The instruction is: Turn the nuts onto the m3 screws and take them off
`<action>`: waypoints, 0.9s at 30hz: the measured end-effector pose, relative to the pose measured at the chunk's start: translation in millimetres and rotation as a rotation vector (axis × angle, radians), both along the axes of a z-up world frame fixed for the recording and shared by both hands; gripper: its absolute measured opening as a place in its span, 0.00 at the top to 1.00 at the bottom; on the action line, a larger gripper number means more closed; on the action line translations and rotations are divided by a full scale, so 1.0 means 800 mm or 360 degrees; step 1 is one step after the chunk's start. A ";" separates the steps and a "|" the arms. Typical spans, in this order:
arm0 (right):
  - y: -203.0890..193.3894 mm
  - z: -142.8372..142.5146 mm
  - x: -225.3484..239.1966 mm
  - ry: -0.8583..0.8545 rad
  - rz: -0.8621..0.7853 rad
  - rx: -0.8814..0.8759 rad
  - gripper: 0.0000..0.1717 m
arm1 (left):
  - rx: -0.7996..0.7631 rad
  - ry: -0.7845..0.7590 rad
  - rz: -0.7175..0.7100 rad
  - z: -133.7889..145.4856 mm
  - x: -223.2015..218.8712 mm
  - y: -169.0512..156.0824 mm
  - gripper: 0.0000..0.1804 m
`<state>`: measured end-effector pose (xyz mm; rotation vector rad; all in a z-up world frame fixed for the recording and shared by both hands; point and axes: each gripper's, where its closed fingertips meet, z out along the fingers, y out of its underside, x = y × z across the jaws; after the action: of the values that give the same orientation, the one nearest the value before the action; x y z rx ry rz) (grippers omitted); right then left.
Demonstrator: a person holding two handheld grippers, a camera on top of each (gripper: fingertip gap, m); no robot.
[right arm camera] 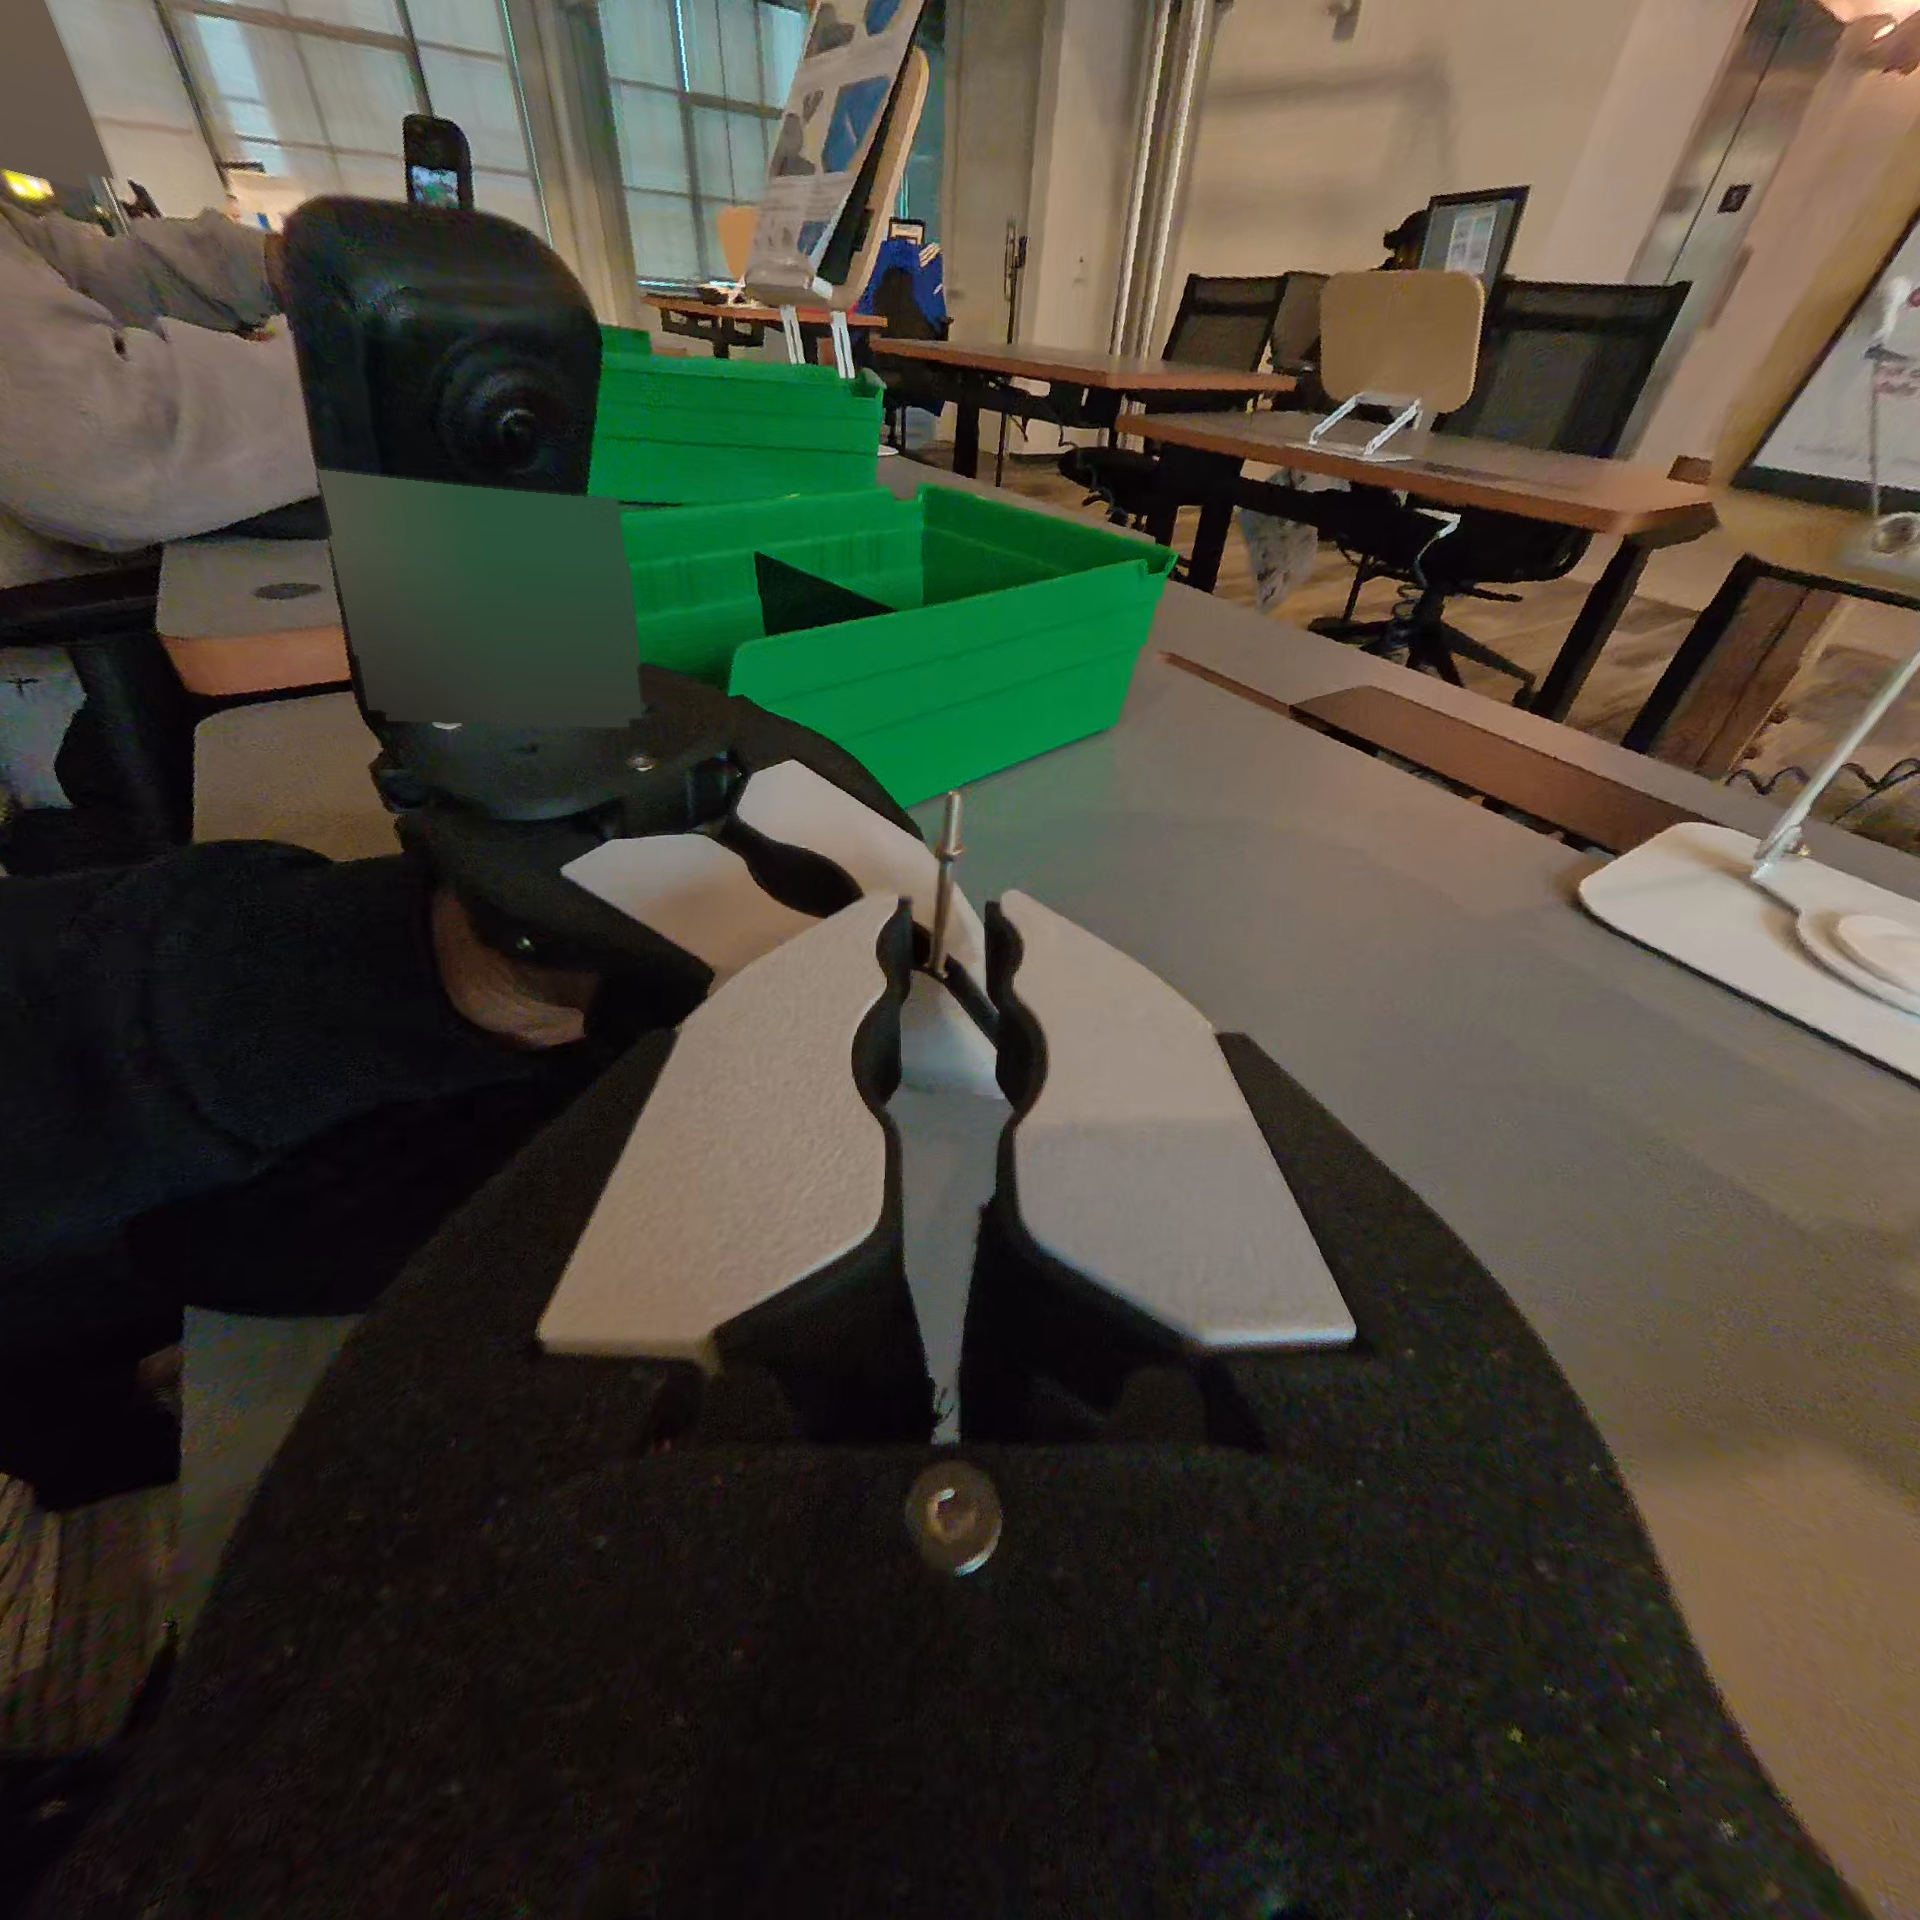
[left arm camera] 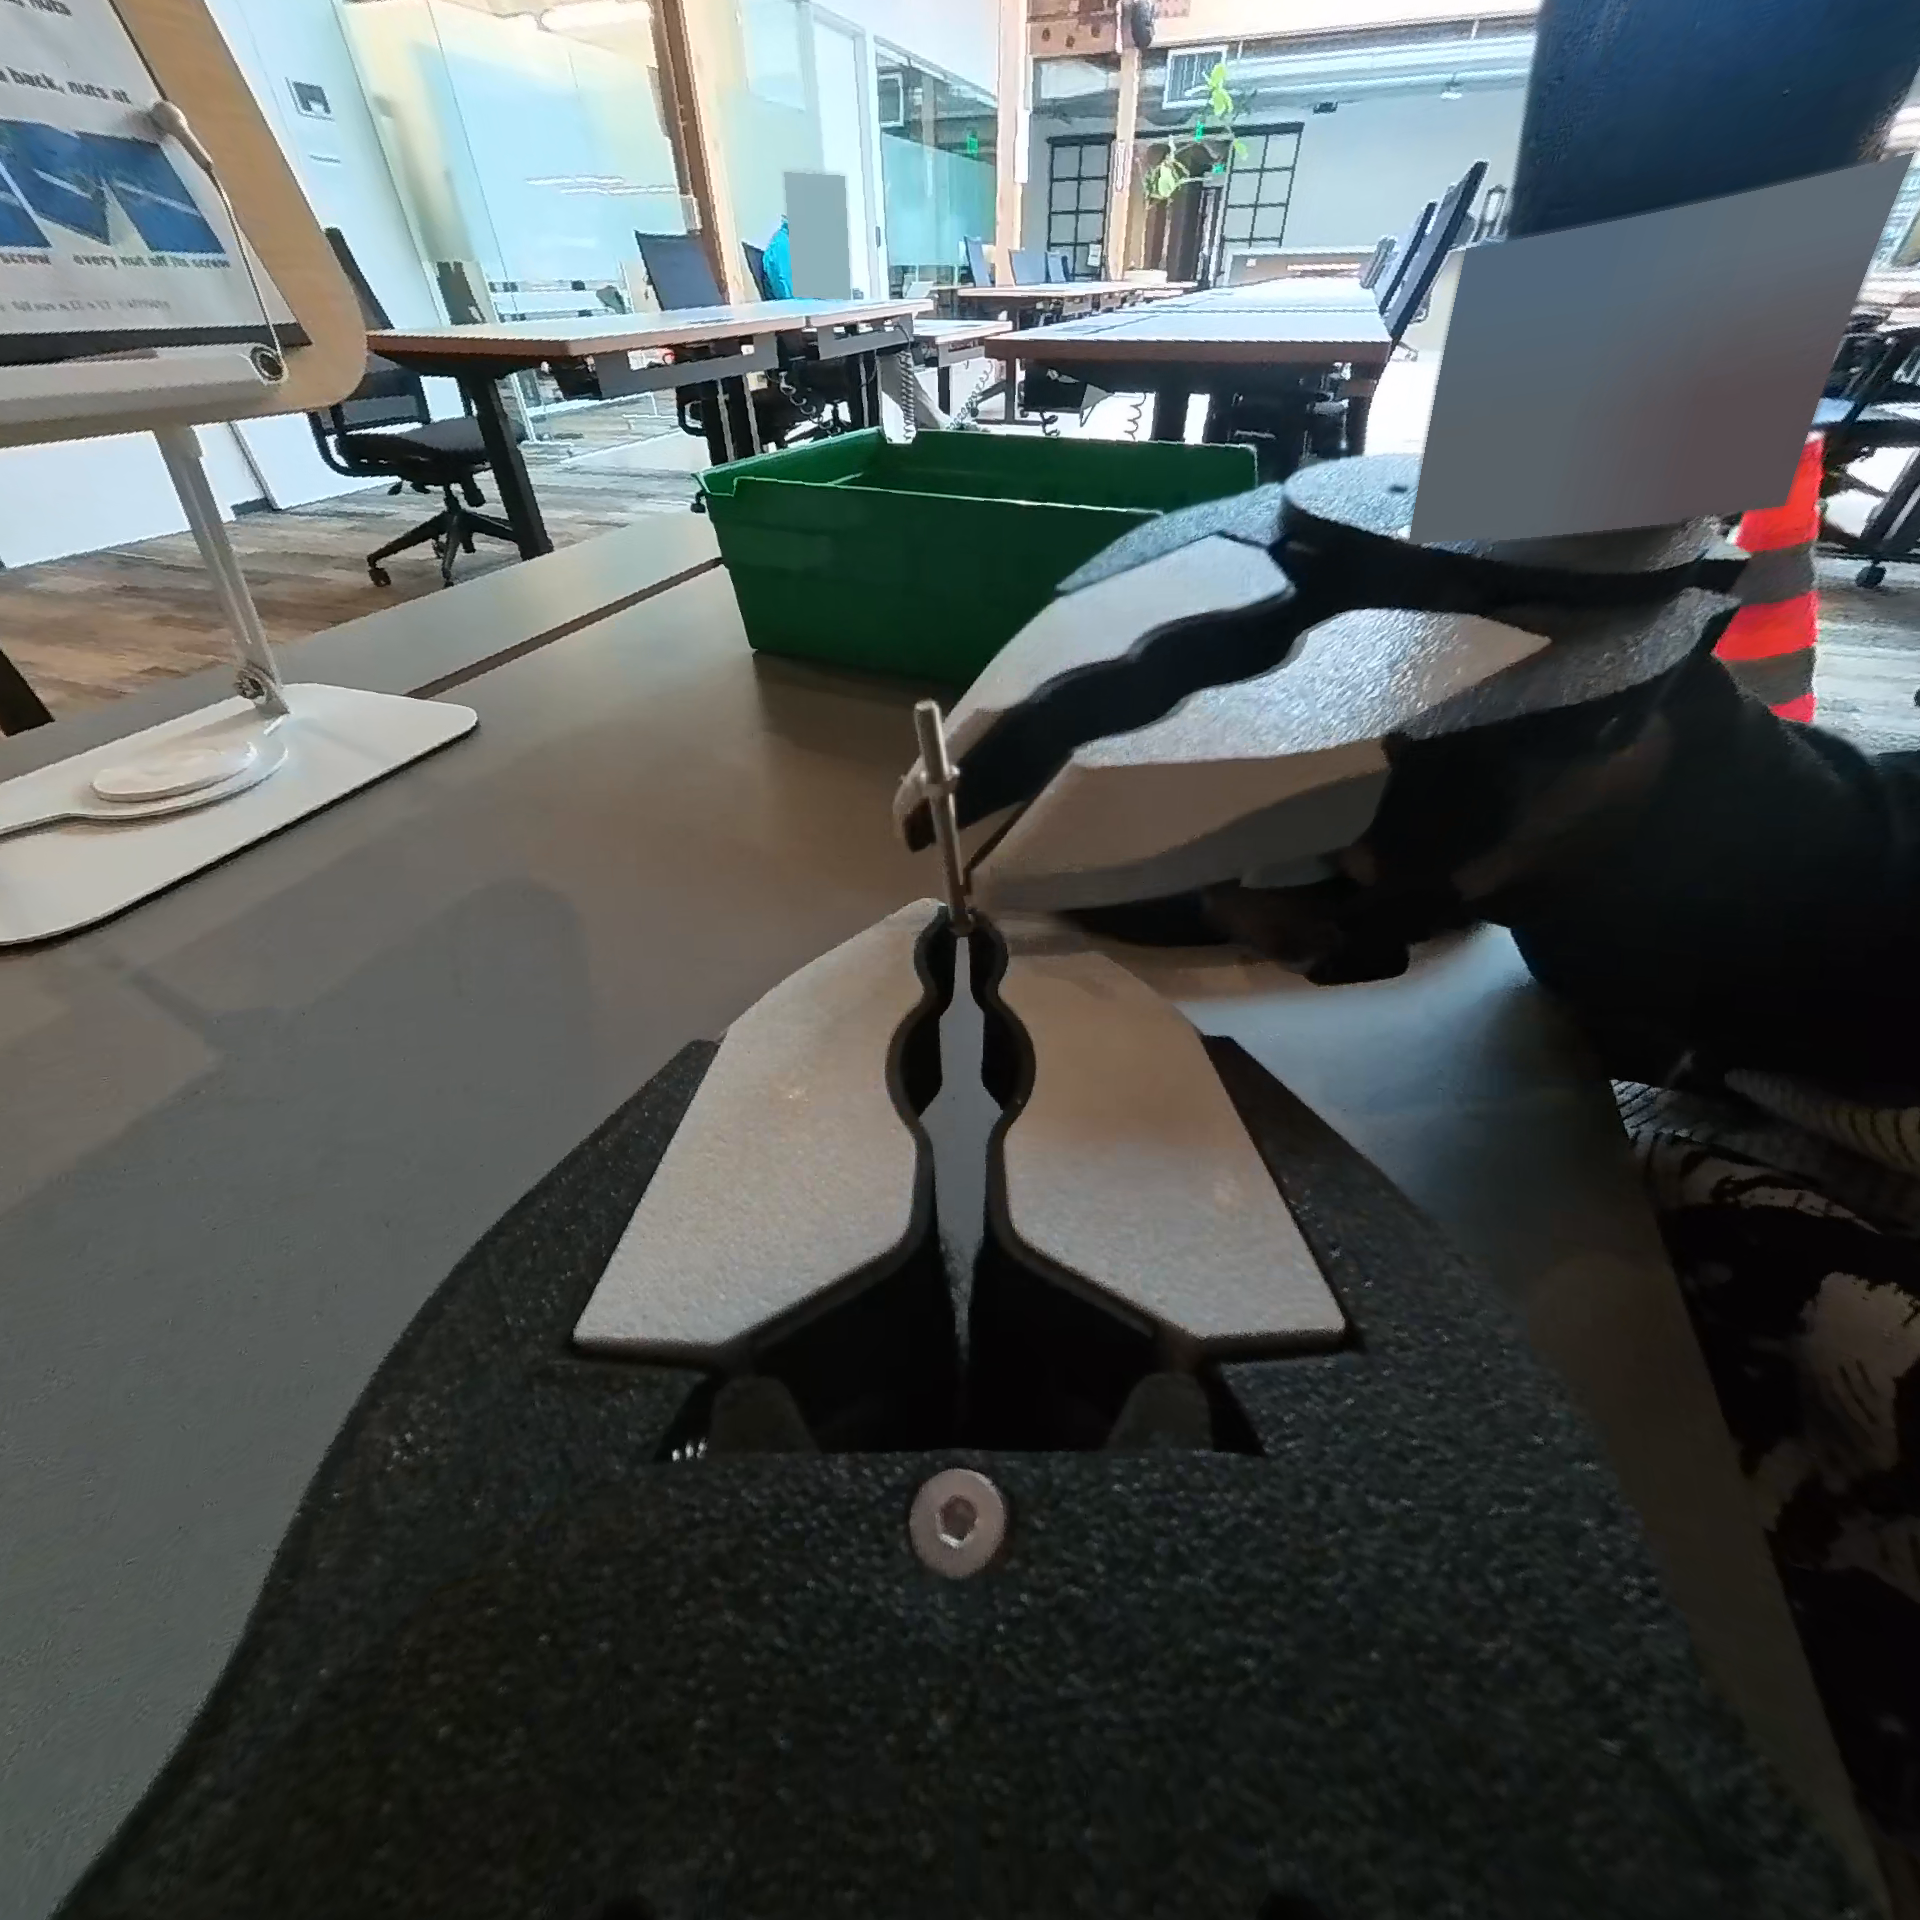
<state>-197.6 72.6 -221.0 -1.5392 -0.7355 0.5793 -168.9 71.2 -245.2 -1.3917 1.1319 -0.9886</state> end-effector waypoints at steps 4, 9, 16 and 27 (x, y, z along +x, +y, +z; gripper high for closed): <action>0.002 -0.002 -0.004 -0.0026 0.0009 -0.0003 0.99 | -0.0001 0.0003 -0.0006 0.000 0.000 0.000 0.99; -0.003 0.001 -0.003 -0.0020 0.0056 -0.0055 1.00 | 0.0014 -0.0028 0.0037 0.003 -0.001 0.003 0.92; 0.021 0.053 0.085 -0.0036 -0.0201 -0.0038 0.99 | -0.0026 -0.0067 0.0086 0.007 -0.005 0.010 0.73; 0.102 0.019 0.489 -0.0756 -0.1099 -0.1024 0.99 | -0.0042 -0.0067 0.0087 0.006 -0.005 0.011 0.73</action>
<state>193.6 154.3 -205.6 -2.4233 -0.3097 -0.1055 -173.2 80.3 -240.1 -1.4093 1.0478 -0.9922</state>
